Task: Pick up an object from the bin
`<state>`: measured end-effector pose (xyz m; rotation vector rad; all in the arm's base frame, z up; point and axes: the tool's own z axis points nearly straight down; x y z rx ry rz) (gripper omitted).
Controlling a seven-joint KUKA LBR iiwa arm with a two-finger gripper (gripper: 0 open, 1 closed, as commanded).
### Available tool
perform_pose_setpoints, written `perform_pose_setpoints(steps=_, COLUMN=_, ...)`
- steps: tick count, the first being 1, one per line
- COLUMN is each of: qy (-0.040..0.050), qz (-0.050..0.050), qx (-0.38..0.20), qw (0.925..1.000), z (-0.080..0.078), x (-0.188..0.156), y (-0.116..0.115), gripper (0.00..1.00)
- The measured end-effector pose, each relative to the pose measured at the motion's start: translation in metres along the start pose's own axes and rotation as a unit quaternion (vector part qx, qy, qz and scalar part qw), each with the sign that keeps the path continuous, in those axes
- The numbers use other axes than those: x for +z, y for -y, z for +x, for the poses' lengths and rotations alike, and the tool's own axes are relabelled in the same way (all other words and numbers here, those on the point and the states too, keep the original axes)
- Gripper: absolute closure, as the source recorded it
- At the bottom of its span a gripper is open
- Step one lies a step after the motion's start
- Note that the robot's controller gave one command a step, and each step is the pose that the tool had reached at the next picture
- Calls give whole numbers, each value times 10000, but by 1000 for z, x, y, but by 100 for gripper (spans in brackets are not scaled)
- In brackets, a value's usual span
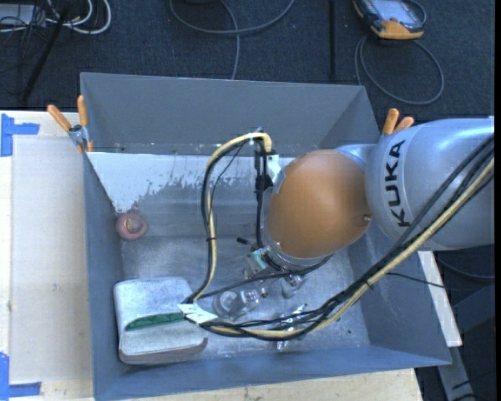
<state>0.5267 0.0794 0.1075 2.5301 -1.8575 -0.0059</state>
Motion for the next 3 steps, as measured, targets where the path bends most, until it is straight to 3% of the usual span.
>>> perform_pose_setpoints(steps=1, qy=3, qz=2, qx=-627, qw=9980, z=0, x=24, y=-56, gripper=0)
perform_pose_setpoints(steps=2, qy=-4, qz=43, qx=-666, qw=9978, z=0, x=23, y=-52, gripper=100)
perform_pose_setpoints(steps=3, qy=-9, qz=50, qx=-963, qw=9953, z=8, x=-136, y=-48, gripper=100)
